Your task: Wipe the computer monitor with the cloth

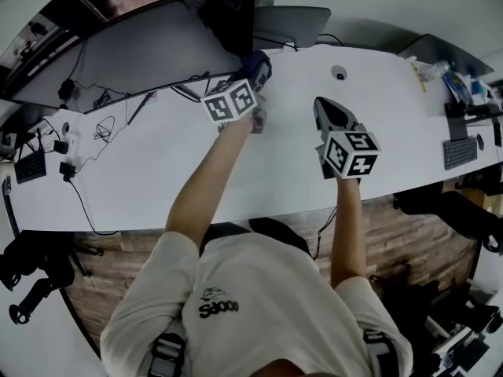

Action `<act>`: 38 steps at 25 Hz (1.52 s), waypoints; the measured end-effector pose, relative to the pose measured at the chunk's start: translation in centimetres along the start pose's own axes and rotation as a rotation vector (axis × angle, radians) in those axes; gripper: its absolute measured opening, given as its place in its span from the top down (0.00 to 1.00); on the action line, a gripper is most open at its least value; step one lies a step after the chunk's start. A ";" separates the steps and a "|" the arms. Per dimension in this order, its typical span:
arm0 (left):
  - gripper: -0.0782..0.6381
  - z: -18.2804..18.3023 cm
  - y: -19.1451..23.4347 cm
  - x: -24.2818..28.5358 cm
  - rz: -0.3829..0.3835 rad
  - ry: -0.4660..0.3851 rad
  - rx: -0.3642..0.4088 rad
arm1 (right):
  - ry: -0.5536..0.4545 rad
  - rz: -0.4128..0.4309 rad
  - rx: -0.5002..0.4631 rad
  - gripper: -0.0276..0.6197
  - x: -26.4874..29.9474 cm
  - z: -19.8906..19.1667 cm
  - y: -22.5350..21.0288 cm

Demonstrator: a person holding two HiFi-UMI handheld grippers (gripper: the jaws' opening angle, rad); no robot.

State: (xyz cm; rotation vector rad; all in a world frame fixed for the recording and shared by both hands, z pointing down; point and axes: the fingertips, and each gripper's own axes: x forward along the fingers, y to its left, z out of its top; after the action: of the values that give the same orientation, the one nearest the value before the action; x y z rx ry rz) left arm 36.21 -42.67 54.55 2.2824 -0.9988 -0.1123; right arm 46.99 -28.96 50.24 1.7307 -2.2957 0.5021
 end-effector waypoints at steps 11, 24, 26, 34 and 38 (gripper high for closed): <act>0.75 6.6 -4.7 -2.8 -0.031 -0.013 0.089 | -0.098 0.049 -0.035 0.95 -1.6 5.6 4.3; 0.75 14.5 -11.3 -5.5 -0.098 -0.117 0.127 | -0.226 0.068 -0.096 0.95 -5.5 12.4 7.0; 0.75 16.0 -12.6 -6.2 -0.118 -0.141 0.149 | -0.241 0.079 -0.110 0.95 -5.7 13.2 7.7; 0.75 20.1 -16.5 -8.8 -0.173 -0.229 0.202 | -0.286 0.104 -0.141 0.95 -6.4 15.6 8.7; 0.75 22.7 -17.9 -11.7 -0.208 -0.294 0.293 | -0.313 0.127 -0.171 0.95 -6.2 17.4 10.0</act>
State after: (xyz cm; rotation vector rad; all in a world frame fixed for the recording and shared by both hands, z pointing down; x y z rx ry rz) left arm 32.01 -37.33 24.11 2.6919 -0.9696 -0.4241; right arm 39.60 -27.97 30.65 1.6889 -2.5843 0.0522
